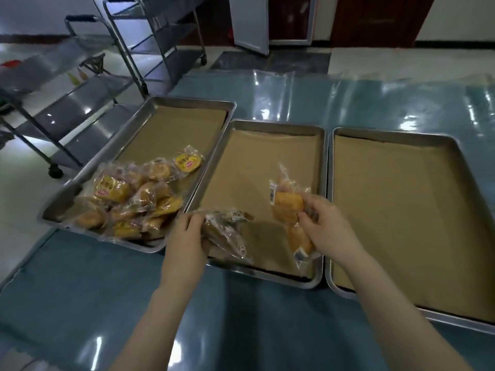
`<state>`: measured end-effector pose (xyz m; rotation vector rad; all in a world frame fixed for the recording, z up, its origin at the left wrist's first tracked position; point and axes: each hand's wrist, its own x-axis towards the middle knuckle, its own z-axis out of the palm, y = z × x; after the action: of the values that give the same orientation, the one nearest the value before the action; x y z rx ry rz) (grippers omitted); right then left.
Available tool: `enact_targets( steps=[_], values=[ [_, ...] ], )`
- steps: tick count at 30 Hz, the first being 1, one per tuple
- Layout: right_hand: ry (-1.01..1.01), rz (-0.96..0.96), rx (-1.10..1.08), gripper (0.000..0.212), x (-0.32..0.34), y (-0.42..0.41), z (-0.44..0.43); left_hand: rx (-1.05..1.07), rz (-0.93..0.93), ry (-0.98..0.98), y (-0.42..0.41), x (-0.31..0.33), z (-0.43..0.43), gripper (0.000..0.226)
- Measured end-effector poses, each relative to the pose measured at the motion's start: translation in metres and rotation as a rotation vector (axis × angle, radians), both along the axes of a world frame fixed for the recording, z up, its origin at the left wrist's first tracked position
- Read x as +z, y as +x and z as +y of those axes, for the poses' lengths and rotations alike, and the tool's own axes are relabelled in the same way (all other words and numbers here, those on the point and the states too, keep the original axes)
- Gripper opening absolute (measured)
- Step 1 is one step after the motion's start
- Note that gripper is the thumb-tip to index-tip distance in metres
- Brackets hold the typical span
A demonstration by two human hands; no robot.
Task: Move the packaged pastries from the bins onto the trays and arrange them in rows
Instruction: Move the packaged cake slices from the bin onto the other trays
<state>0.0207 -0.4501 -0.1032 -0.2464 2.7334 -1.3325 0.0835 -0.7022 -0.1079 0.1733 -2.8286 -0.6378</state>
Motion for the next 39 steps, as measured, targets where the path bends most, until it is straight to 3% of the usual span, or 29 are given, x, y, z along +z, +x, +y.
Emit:
enact_targets(
  steps=[4, 10, 21, 27, 35, 39],
  values=[
    [0.029, -0.026, -0.074, 0.037, -0.005, 0.003, 0.001, -0.125, -0.114, -0.001, -0.027, -0.025, 0.001, 0.054],
    [0.063, -0.055, -0.19, 0.042, 0.001, 0.018, -0.024, -0.317, -0.114, 0.031, -0.046, -0.028, -0.019, 0.087],
    [0.109, 0.142, -0.237, 0.031, 0.027, 0.016, -0.151, -0.353, 0.091, 0.004, -0.049, 0.012, -0.149, 0.066],
    [0.249, 0.168, -0.104, 0.036, 0.019, -0.022, -0.267, -0.203, 0.101, 0.023, -0.032, 0.02, -0.245, 0.066],
    [0.687, 0.275, 0.065, 0.066, -0.005, -0.075, -0.376, -0.072, 0.112, 0.12, -0.019, 0.031, -0.33, 0.07],
    [0.675, 0.082, 0.282, 0.071, -0.012, -0.09, -0.39, -0.02, 0.085, 0.125, -0.019, 0.03, -0.35, 0.068]
  ],
)
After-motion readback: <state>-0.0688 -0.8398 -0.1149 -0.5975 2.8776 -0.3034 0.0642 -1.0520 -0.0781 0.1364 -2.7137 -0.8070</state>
